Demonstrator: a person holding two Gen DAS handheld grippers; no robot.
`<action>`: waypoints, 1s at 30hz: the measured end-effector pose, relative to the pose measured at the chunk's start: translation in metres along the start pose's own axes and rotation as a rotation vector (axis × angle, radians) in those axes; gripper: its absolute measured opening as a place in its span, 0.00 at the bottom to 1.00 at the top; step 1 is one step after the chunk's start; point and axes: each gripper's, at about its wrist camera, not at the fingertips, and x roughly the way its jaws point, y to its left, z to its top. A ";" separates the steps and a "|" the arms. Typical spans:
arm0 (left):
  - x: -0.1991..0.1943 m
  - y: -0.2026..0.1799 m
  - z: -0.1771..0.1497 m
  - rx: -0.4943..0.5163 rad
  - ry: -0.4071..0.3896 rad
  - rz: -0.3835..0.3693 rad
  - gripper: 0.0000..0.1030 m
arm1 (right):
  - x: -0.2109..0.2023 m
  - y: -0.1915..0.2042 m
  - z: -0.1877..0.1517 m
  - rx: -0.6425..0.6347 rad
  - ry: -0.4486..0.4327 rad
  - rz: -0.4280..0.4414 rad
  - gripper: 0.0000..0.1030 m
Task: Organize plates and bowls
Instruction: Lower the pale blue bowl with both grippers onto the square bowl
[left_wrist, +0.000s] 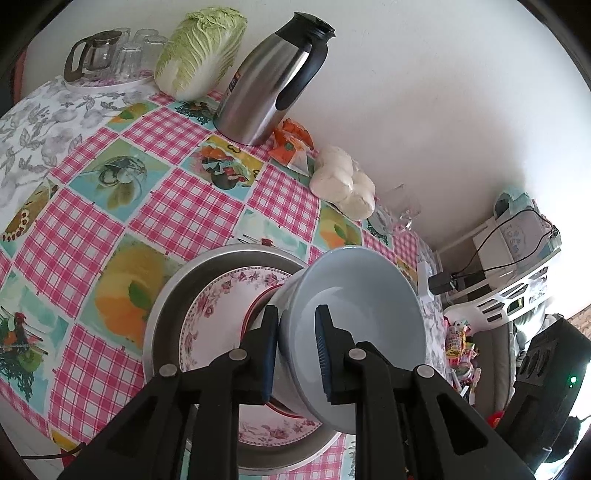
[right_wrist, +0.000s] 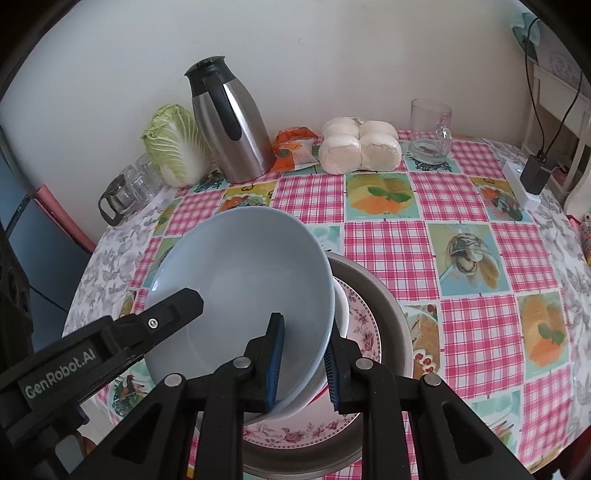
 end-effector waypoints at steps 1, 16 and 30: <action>0.000 0.000 0.000 -0.002 -0.004 0.003 0.19 | 0.000 0.000 0.000 0.001 0.000 0.001 0.24; -0.001 0.008 0.001 -0.028 -0.034 0.030 0.08 | -0.004 0.000 0.002 -0.001 0.000 -0.011 0.29; 0.000 0.004 0.000 -0.019 -0.037 0.031 0.06 | -0.015 -0.018 0.007 0.049 -0.051 -0.031 0.38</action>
